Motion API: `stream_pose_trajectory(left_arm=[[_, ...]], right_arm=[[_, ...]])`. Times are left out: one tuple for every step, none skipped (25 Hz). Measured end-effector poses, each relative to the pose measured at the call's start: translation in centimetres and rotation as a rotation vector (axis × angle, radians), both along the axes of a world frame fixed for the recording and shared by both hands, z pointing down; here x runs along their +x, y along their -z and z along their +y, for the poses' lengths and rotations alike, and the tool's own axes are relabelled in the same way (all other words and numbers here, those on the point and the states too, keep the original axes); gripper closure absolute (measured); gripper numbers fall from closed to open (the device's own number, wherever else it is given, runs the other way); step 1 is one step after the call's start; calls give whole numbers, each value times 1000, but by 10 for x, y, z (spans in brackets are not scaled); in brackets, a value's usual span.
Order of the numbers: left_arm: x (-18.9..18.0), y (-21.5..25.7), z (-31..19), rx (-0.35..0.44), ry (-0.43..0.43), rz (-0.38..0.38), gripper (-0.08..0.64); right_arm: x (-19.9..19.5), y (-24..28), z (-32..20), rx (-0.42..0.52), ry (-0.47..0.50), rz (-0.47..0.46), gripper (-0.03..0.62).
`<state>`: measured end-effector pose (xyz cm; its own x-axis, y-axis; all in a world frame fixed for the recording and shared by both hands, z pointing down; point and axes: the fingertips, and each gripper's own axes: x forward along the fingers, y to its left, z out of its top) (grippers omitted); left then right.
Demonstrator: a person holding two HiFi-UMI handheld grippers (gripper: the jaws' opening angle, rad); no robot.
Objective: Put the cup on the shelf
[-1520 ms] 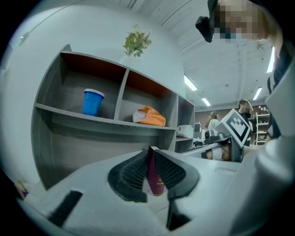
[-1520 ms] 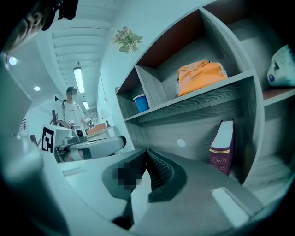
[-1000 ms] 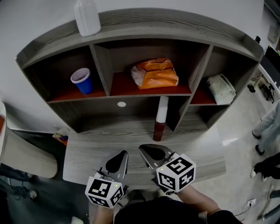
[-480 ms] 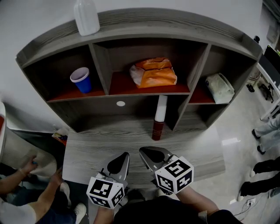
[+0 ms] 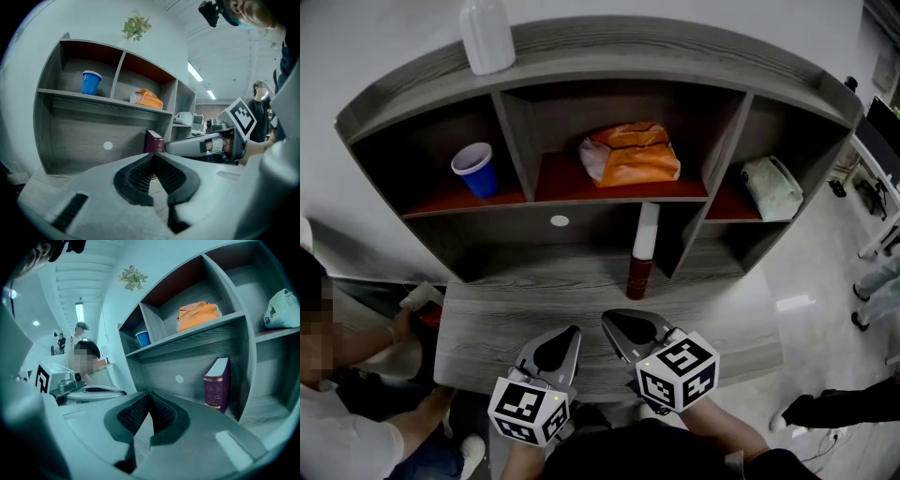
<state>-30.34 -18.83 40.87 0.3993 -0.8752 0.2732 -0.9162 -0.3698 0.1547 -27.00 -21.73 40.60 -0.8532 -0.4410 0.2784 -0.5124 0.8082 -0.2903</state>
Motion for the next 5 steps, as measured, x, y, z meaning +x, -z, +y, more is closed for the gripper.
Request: stream_pose_trajectory(left_arm=[[0,0,0,0,-1,-1,568],[1,0,0,0,-3,-1,568],[1,0,-1,1,-3,-2,568],[1,0,-1,2,-4,-2,568],[1,1,-1,3,-4,-2,568]], right_arm=[[0,0,0,1,-1,0,592],[0,1,-1,2,-2,-1,592],[1,1,-1,4,-3,-2,592],[1,2,-2,6,-4,-3,592],[1,2,-2,8,-5,-3,592]])
